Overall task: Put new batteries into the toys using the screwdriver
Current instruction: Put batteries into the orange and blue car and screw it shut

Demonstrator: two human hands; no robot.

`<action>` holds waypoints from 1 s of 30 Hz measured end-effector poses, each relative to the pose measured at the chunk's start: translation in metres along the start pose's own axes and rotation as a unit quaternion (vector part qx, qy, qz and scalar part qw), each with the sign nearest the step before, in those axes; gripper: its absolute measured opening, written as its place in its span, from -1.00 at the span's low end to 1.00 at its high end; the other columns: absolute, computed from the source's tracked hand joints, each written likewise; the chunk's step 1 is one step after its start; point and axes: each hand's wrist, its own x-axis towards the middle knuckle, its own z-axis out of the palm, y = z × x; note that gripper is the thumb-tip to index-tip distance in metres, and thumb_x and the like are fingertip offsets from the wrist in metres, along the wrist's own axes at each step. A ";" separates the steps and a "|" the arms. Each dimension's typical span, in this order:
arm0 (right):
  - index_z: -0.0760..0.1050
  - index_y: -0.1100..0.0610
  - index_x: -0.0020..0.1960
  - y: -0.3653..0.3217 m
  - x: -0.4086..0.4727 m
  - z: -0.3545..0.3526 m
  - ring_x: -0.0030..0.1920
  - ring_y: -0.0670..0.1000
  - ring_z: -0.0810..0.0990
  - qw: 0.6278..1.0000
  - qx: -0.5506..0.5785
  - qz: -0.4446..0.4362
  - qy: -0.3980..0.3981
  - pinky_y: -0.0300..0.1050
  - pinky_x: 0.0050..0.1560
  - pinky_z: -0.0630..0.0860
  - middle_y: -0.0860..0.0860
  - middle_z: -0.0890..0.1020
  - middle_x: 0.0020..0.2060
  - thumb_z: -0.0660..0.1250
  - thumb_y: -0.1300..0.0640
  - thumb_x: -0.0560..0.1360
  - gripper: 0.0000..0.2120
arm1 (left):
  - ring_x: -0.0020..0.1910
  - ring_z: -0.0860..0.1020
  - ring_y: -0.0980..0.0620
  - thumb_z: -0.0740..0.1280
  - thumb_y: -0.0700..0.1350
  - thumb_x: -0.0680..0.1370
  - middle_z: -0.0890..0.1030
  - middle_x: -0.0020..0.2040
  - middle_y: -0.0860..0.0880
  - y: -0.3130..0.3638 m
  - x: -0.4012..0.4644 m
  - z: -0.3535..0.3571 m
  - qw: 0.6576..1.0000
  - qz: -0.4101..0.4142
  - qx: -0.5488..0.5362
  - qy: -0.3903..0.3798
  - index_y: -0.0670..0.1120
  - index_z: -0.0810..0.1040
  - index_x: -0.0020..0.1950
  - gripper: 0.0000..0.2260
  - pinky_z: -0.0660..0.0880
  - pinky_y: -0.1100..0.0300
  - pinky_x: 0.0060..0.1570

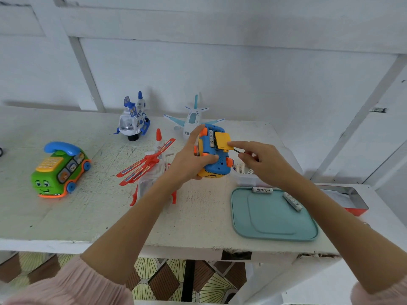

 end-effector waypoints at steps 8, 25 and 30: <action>0.50 -0.12 0.21 0.012 -0.023 -0.017 -0.31 -0.15 0.46 0.999 0.020 0.032 -0.008 -0.28 -0.20 0.39 -0.07 0.60 -0.15 0.23 0.20 0.56 -0.69 | -0.13 0.64 0.17 0.37 -0.30 0.50 0.53 0.20 0.00 0.009 0.012 -0.010 0.990 0.112 -0.010 0.091 0.11 0.17 0.44 -0.35 0.61 0.28 -0.25; 0.30 -0.10 0.40 -0.021 -0.017 0.038 -0.05 -0.09 0.52 0.947 -0.116 0.004 -0.298 -0.11 0.08 0.48 -0.07 0.59 0.09 0.12 0.11 0.61 -0.63 | -0.02 0.63 0.18 0.36 -0.32 0.51 0.46 0.33 -0.05 0.008 0.011 -0.006 0.978 0.187 -0.020 0.095 0.12 0.11 0.51 -0.29 0.60 0.28 -0.10; 0.26 -0.12 0.42 -0.017 -0.020 0.020 -0.40 -0.17 0.36 0.930 -0.085 0.067 -0.351 -0.35 -0.35 0.38 -0.22 0.30 -0.37 0.14 0.14 0.60 -0.59 | -0.05 0.62 0.27 0.32 -0.38 0.51 0.45 0.34 -0.05 0.008 0.011 -0.006 0.973 0.216 -0.008 0.076 0.07 0.13 0.49 -0.32 0.51 0.45 -0.19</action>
